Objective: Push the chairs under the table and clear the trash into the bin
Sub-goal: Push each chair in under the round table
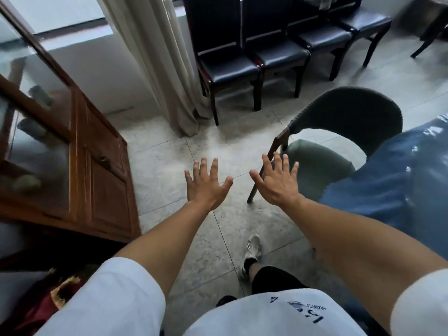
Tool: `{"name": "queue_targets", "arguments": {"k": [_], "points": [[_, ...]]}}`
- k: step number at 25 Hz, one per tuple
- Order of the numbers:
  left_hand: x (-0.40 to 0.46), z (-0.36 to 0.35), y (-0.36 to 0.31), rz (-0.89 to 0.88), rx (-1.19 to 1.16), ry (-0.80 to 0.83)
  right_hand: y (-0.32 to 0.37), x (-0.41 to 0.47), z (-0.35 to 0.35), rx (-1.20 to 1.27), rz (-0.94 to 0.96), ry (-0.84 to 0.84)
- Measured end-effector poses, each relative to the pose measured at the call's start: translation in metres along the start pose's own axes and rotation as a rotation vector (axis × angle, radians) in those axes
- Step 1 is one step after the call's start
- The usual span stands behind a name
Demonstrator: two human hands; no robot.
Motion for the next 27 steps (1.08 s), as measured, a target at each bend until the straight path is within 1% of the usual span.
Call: {"name": "queue_targets", "arguments": {"k": [4, 8, 11, 15, 20, 23, 27], "points": [[0.103, 0.020, -0.002, -0.024, 0.015, -0.011, 0.009, 0.106, 0.008, 0.051, -0.022, 0.000], [0.198, 0.043, -0.008, -0.014, 0.074, 0.039, 0.012, 0.202, 0.026, 0.082, -0.049, 0.048], [0.260, 0.058, -0.019, -0.041, 0.070, 0.057, 0.008, 0.257, 0.043, 0.076, -0.088, 0.073], [0.351, 0.068, -0.036, -0.106, 0.056, 0.074, -0.001, 0.329, 0.057, 0.093, -0.165, 0.060], [0.468, 0.074, -0.064, -0.254, 0.075, 0.116, -0.016, 0.411, 0.071, 0.123, -0.322, 0.036], [0.534, 0.084, -0.091, -0.387, 0.107, 0.176, -0.032, 0.453, 0.087, 0.172, -0.496, 0.007], [0.601, 0.099, -0.137, -0.594, 0.162, 0.230, -0.054, 0.487, 0.115, 0.263, -0.708, -0.069]]}}
Point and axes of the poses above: each hand's wrist, its own x-axis towards the middle knuckle, its own z-axis out of the back of the hand, y = z × x, the point moved 7 cm from there along x, towards the middle knuckle, and after that the axes turned 2 degrees about -x, right-handed, at the moved point
